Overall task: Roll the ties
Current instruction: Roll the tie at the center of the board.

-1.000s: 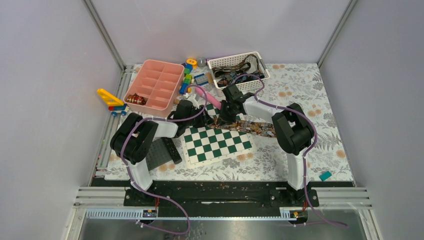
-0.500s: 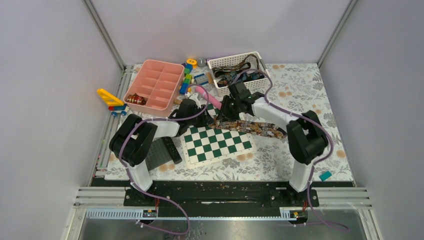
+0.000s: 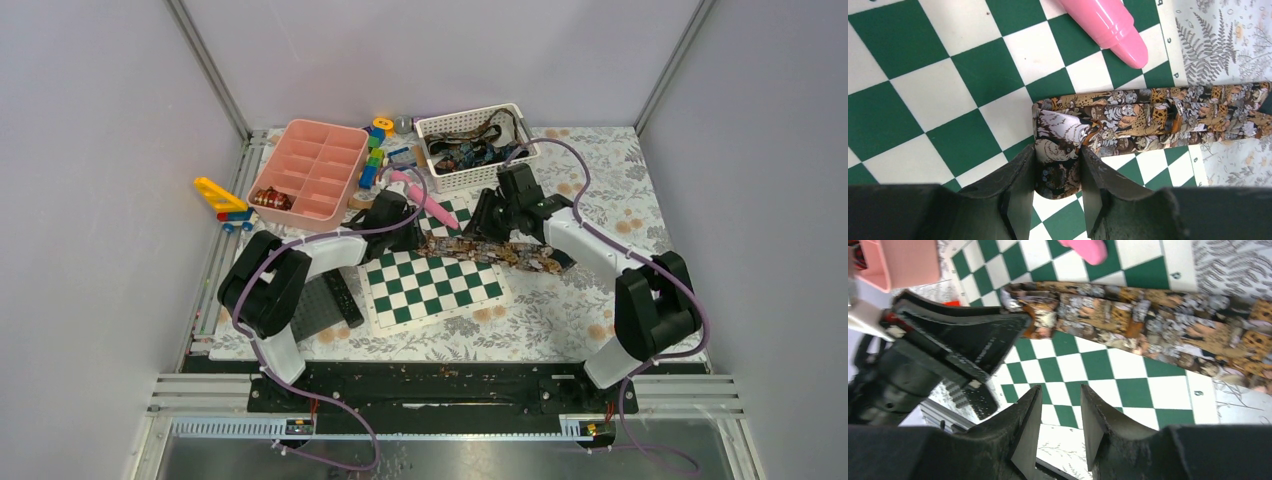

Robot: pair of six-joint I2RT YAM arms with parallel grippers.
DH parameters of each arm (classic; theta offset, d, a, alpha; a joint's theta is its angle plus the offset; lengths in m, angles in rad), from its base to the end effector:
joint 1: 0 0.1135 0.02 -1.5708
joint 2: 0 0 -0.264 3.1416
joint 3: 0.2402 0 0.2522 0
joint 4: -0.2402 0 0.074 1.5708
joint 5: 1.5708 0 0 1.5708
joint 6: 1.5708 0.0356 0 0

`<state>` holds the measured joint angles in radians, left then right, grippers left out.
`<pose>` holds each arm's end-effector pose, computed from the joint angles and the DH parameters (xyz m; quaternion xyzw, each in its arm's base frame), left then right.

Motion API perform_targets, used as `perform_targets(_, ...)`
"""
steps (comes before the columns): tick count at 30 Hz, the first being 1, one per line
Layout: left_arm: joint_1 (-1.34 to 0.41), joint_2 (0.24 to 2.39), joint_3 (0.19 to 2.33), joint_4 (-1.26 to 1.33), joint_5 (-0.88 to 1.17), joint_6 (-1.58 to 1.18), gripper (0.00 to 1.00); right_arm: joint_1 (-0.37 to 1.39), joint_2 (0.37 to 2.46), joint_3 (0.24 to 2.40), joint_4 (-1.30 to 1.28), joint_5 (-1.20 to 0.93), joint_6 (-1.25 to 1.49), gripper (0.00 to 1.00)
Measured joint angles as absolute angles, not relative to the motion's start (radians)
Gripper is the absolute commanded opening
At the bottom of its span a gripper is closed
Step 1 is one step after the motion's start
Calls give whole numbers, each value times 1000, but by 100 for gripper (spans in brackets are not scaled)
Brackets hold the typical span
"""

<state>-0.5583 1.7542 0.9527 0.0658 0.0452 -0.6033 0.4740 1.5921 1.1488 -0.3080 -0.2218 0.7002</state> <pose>0.3069 -0.1936 0.1653 -0.0114 0.9138 -0.2397 0.3276 0.3097 0.1677 0.2524 0.0591 0.9107 0.3038 0.2734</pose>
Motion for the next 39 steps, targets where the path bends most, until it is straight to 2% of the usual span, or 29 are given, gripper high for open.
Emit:
perform_targets(7, -573, 1754, 996, -18, -37, -604, 36, 448, 1575, 1094, -317, -216, 684, 40)
perform_targets(10, -575, 1754, 1000, -30, -51, -608, 36, 448, 1571, 1093, -318, -190, 674, 33)
perform_targets(12, -575, 1754, 1000, -30, -53, -613, 36, 447, 1576, 1093, -324, -166, 668, 32)
perform_targets(26, -574, 1754, 1000, -29, -53, -630, 36, 445, 1821, 1174, -331, -152, 651, 36)
perform_targets(37, -574, 1754, 1000, -27, -51, -630, 36, 445, 1891, 1229, -327, -170, 651, 34)
perform_targets(39, -574, 1754, 1000, -26, -51, -629, 36, 445, 1902, 1229, -328, -170, 651, 31)
